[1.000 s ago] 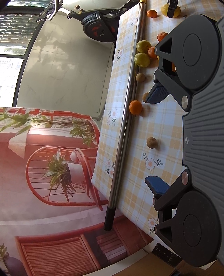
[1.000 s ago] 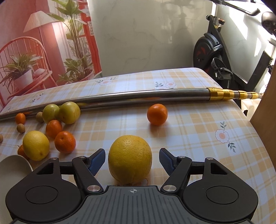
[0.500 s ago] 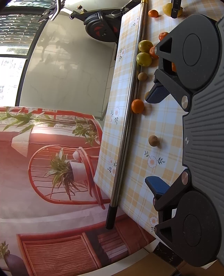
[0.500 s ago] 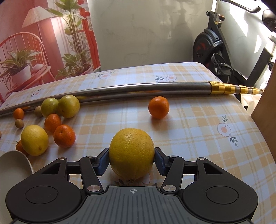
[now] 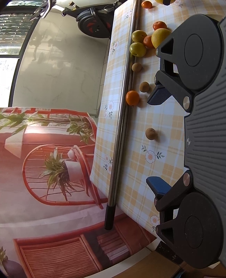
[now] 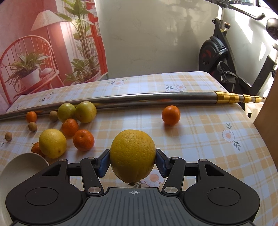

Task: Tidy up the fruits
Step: 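Lift the grapefruit with the right gripper while the left gripper grasps a brown kiwi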

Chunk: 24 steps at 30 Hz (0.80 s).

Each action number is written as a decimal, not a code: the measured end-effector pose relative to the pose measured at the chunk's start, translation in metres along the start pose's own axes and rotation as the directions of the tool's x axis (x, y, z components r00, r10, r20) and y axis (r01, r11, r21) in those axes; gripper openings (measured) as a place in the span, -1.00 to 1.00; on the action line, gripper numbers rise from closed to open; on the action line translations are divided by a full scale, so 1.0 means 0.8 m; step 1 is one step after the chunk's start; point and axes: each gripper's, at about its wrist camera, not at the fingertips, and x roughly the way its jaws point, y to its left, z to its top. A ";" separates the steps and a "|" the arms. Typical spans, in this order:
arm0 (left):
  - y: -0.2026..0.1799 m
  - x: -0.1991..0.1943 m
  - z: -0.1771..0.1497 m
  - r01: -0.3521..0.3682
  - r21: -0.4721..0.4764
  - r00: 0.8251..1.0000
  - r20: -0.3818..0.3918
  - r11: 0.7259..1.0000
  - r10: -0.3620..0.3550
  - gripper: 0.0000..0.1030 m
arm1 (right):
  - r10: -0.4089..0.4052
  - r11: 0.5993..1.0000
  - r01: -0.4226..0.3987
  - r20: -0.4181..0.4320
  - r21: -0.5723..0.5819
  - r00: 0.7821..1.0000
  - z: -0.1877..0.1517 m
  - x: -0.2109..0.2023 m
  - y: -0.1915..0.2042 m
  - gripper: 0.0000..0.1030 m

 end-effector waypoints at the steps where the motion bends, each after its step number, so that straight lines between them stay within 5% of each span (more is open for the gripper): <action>1: 0.001 0.006 0.000 0.003 0.004 1.000 -0.002 1.000 -0.003 0.69 | 0.001 1.000 -0.001 0.002 -0.001 1.000 0.001 -0.001 0.001 -0.01; 12: 0.004 0.114 0.002 0.096 0.017 0.993 -0.077 0.995 -0.094 0.08 | 0.006 1.000 -0.006 0.016 -0.007 1.000 0.007 -0.008 0.012 -0.01; 24: 0.006 0.161 -0.009 0.096 -0.016 0.986 -0.138 0.995 -0.098 -0.22 | 0.004 1.000 -0.004 0.014 0.002 1.000 0.009 -0.008 0.013 -0.01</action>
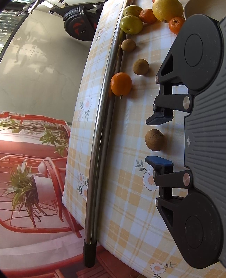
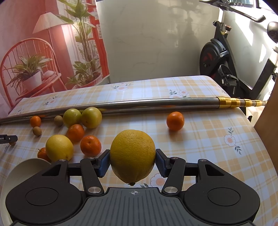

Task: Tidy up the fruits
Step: 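Lift the grapefruit with the right gripper while the left gripper grasps a brown kiwi, then carry the grapefruit and kiwi over the white bowl with both grippers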

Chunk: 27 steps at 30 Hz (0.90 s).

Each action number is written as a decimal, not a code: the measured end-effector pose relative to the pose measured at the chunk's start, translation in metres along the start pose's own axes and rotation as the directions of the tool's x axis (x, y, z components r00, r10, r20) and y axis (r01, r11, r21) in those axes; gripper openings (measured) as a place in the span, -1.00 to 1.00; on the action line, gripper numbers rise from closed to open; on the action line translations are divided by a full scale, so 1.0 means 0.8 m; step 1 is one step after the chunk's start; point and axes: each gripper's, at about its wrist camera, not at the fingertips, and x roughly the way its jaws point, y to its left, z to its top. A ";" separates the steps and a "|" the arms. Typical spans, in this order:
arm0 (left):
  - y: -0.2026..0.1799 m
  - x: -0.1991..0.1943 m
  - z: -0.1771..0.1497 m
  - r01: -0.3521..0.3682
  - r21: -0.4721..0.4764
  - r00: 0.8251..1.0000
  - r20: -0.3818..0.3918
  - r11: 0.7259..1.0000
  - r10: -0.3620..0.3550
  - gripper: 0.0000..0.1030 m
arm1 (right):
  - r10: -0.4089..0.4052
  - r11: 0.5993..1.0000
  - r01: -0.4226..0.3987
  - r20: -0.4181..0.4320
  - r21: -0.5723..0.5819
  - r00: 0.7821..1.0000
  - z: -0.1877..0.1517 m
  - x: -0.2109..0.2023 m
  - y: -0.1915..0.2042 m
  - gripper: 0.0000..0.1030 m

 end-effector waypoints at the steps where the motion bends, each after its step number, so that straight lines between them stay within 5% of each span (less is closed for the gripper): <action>1: 0.000 0.002 0.000 -0.001 0.001 1.000 -0.002 1.000 0.001 -0.28 | 0.002 1.000 -0.002 0.000 0.001 1.000 0.000 0.000 0.001 -0.01; 4: 0.001 0.004 0.001 -0.005 0.008 1.000 0.003 1.000 0.005 -0.46 | 0.007 1.000 -0.007 -0.001 0.002 1.000 0.000 0.001 0.001 -0.01; 14: -0.008 -0.024 -0.001 0.007 0.056 1.000 0.027 0.998 -0.008 -0.46 | 0.017 1.000 -0.017 -0.004 0.010 1.000 -0.001 -0.003 0.002 -0.01; 27: -0.068 -0.122 -0.058 0.160 0.168 0.982 0.076 0.973 -0.175 -0.46 | 0.074 0.997 -0.074 0.009 -0.037 0.997 -0.009 -0.031 0.030 -0.01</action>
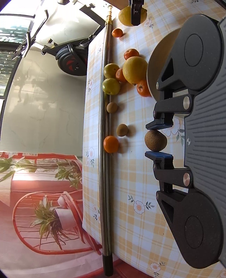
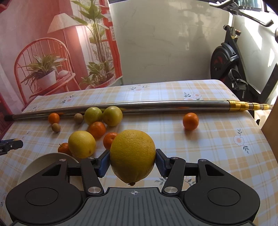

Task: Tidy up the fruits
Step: 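Carry the grapefruit and kiwi over the white bowl with both grippers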

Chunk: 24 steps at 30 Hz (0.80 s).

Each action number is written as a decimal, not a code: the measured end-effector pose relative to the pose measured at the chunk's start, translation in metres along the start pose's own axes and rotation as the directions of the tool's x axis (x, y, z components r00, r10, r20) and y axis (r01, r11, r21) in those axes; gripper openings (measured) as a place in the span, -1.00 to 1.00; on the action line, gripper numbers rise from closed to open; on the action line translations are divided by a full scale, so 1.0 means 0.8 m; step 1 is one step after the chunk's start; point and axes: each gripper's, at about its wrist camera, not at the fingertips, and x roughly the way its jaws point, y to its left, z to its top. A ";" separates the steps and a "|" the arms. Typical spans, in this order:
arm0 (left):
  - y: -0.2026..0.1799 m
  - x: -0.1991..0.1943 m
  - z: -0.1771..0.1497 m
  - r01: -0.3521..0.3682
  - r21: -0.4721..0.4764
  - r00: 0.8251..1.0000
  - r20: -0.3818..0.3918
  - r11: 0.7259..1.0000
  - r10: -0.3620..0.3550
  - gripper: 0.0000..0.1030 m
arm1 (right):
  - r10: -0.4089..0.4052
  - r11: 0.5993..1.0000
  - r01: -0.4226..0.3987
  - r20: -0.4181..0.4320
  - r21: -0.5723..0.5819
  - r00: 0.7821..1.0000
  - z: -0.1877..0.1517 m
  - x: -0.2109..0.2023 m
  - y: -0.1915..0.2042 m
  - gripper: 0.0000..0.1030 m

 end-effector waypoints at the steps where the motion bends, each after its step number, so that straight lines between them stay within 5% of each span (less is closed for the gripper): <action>1: -0.004 -0.005 -0.003 0.013 0.002 1.000 0.002 1.000 -0.013 -0.46 | 0.005 1.000 -0.005 -0.001 -0.004 1.000 -0.001 -0.002 0.002 -0.01; 24: -0.044 -0.017 -0.053 0.096 0.089 0.994 -0.061 0.991 -0.091 -0.46 | 0.170 0.974 -0.188 -0.139 -0.128 0.976 -0.033 -0.016 0.085 -0.02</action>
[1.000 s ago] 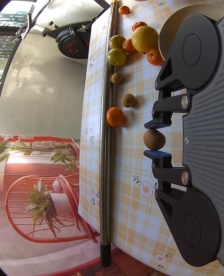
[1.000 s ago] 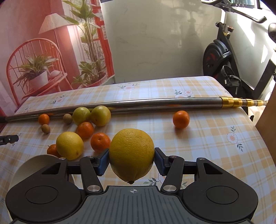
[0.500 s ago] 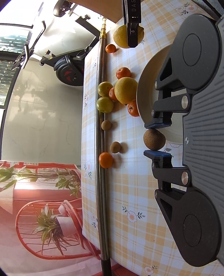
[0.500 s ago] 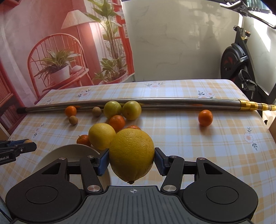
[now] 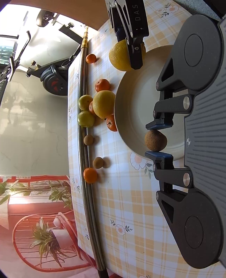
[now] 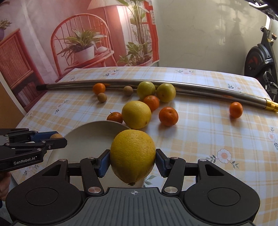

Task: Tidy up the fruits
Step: 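Carry the grapefruit and kiwi over the white bowl with both grippers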

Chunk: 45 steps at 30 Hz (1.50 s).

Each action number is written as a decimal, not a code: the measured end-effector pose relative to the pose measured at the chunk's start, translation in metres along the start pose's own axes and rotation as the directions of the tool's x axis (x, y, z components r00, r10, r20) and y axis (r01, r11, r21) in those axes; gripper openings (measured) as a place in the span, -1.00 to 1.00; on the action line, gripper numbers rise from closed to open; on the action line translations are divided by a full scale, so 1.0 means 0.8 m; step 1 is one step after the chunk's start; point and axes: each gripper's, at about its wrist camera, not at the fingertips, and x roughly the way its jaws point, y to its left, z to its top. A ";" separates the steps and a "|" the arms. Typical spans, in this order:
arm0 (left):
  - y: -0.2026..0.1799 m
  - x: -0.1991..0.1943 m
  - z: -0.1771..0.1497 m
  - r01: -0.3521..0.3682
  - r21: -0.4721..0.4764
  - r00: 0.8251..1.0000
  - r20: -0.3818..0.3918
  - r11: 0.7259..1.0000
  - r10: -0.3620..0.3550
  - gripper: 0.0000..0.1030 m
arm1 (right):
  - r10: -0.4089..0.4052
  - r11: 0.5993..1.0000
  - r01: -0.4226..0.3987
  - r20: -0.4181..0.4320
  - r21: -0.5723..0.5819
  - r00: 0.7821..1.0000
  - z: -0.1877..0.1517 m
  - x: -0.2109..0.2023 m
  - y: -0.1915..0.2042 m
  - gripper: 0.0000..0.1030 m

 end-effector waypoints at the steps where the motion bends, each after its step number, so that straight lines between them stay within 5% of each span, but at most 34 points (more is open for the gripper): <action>1: -0.002 0.001 -0.002 -0.001 0.007 1.000 -0.002 1.000 0.001 -0.46 | 0.002 1.000 -0.002 -0.007 -0.003 1.000 -0.001 0.001 0.002 -0.02; 45: -0.009 0.013 -0.018 -0.017 0.030 0.998 -0.057 0.999 0.019 -0.46 | 0.017 0.998 -0.025 -0.131 -0.061 0.991 -0.027 0.031 0.029 -0.01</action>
